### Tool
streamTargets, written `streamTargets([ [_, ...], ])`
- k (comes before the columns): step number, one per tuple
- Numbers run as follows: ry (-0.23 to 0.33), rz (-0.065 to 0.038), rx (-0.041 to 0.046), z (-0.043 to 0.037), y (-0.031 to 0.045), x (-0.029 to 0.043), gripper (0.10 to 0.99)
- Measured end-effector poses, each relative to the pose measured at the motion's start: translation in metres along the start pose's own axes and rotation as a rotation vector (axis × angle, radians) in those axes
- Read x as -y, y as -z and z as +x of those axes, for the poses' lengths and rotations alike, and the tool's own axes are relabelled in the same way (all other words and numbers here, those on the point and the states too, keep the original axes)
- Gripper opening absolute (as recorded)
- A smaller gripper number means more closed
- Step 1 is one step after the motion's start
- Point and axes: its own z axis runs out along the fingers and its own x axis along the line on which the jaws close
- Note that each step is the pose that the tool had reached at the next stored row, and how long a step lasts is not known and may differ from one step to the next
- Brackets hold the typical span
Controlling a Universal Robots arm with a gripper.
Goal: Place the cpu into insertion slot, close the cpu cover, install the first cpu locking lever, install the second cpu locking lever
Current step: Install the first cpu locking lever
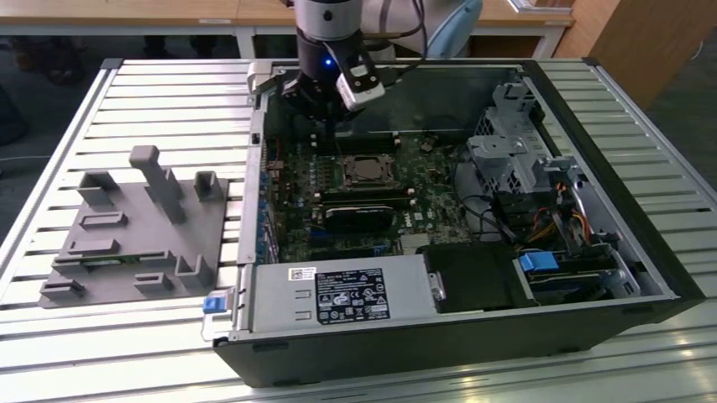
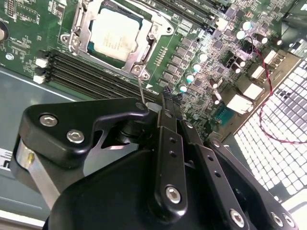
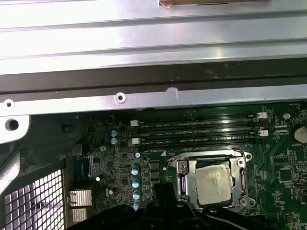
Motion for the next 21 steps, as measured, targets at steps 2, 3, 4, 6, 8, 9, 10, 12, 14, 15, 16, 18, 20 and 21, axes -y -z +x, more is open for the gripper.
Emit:
streamTargets([
  [2, 0.000, 0.000, 0.0001, 0.0014, -0.0008, -0.0007, 0.106],
  [3, 0.000, 0.000, 0.0001, 0.0022, -0.0011, -0.0010, 0.106],
  [4, 0.000, 0.000, 0.0001, 0.0028, -0.0014, -0.0013, 0.106],
  [6, 0.000, 0.000, 0.0001, 0.0039, -0.0019, -0.0019, 0.106],
  [8, 0.000, 0.000, 0.0001, 0.0049, -0.0025, -0.0024, 0.106],
  [9, 0.000, 0.000, 0.0000, 0.0053, -0.0028, -0.0027, 0.106],
  [10, 0.000, 0.000, 0.0000, 0.0058, -0.0032, -0.0030, 0.106],
  [12, 0.000, 0.000, 0.0000, 0.0067, -0.0040, -0.0038, 0.106],
  [14, 0.000, 0.000, 0.0001, 0.0075, -0.0049, -0.0051, 0.106],
  [15, 0.000, 0.000, 0.0001, 0.0079, -0.0052, -0.0060, 0.106],
  [16, 0.000, 0.000, 0.0000, 0.0082, -0.0057, -0.0070, 0.106],
  [18, 0.000, 0.000, 0.0000, 0.0088, -0.0066, -0.0093, 0.106],
  [20, 0.000, 0.000, 0.0000, 0.0094, -0.0075, -0.0118, 0.106],
  [21, 0.000, 0.000, 0.0000, 0.0097, -0.0079, -0.0131, 0.106],
])
